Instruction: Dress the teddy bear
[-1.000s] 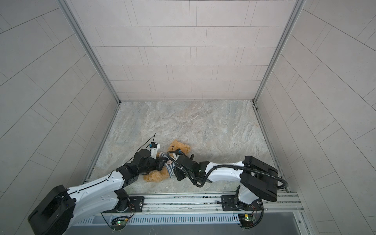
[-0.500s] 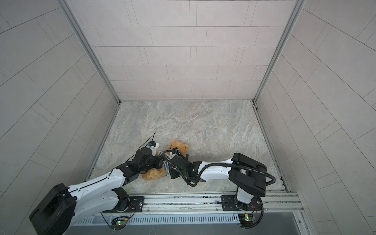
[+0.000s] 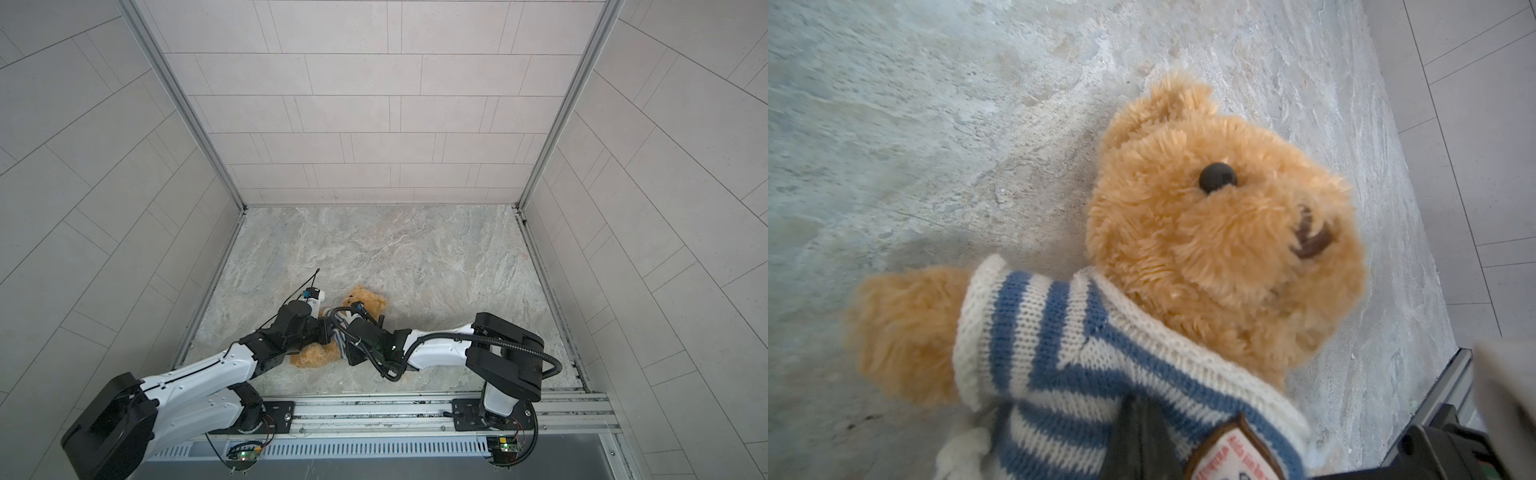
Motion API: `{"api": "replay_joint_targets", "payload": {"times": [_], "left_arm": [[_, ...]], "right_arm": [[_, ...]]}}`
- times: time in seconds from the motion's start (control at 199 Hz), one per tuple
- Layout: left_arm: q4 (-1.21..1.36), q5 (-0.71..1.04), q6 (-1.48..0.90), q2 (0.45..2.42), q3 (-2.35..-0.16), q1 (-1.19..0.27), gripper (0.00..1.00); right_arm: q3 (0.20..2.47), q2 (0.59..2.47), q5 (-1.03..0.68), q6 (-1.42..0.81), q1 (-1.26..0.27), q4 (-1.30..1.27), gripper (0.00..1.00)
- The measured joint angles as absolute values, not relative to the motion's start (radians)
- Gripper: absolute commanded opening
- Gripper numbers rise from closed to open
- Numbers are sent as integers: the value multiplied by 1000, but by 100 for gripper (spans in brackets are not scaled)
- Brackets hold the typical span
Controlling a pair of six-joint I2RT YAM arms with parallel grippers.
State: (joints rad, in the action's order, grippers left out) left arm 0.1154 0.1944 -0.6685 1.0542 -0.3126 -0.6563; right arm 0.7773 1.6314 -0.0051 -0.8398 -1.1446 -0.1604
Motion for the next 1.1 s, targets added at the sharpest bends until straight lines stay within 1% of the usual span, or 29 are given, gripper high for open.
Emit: {"api": "replay_joint_targets", "payload": {"times": [0.07,0.261,0.547,0.913,0.953,0.993,1.023,1.043,1.063,1.103], "left_arm": [[111,194,-668,1049,-314,-657,6],[92,196,-665,1050,-328,-657,7],[10,202,-628,1098,-405,-657,6],[4,257,-607,1130,-432,-643,6],[4,266,-603,1132,-434,-635,10],[1,270,-599,1132,-436,-628,20],[-7,267,-593,1130,-440,-625,32],[-15,266,-577,1125,-443,-624,38],[-24,264,-584,1120,-446,-623,42],[-64,250,-570,1102,-460,-623,46]], "right_arm": [[776,1621,-1,-833,-1145,-153,0],[776,1598,2,-804,-1145,-130,0],[770,1549,7,-755,-1140,-91,0],[673,1418,12,-739,-1139,-106,0],[670,1407,14,-739,-1139,-107,0],[667,1396,17,-740,-1139,-107,0],[665,1388,20,-740,-1139,-108,0],[663,1382,22,-741,-1139,-108,0],[662,1377,24,-741,-1140,-108,0],[657,1364,32,-743,-1141,-110,0]]}}
